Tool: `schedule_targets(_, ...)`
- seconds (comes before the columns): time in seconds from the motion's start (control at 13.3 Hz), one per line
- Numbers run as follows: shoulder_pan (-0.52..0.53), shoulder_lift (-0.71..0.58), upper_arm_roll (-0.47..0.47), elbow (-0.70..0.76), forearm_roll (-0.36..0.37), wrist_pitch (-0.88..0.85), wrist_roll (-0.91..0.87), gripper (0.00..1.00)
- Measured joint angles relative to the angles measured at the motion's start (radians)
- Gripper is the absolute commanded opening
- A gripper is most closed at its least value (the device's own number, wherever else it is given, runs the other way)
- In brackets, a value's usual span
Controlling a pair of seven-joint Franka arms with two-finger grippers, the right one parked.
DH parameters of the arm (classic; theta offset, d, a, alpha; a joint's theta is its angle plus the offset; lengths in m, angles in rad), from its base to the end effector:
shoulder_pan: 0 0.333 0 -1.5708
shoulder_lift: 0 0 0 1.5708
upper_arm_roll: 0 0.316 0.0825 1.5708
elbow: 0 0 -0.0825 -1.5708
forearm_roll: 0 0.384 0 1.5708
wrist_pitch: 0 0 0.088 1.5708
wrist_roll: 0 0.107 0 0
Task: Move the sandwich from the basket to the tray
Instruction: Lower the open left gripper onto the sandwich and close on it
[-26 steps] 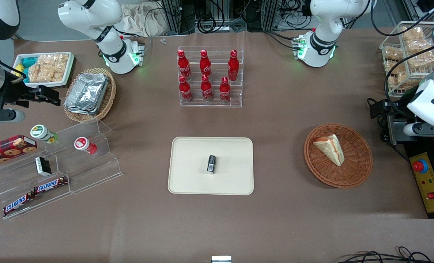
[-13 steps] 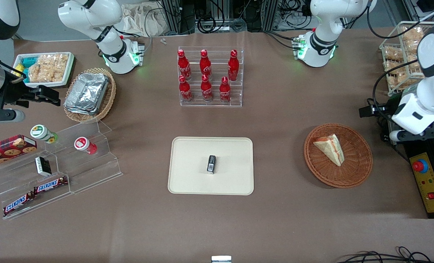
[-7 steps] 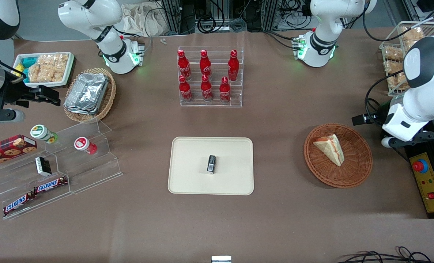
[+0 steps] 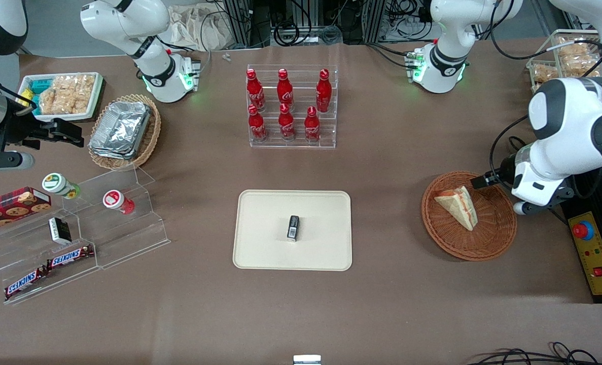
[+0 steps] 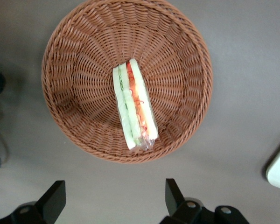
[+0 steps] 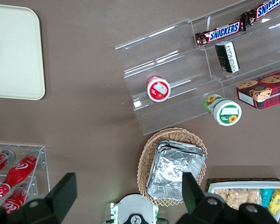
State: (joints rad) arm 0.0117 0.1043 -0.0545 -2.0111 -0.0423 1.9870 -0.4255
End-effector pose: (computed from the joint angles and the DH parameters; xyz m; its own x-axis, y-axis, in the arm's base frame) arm 0.5591 -0.0261 0.3931 0.9115 0.3888 -0.1341 0.3905 -0.9205 -0.0149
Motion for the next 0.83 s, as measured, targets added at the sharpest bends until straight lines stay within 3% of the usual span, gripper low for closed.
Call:
schedule_targets(0.3, 0.000, 0.015, 0.000, -0.144, -0.002, 0.261, -0.168, 0.96)
schedule_targets(0.83, 0.000, 0.121, 0.001, -0.175, -0.008, 0.434, -0.277, 0.96)
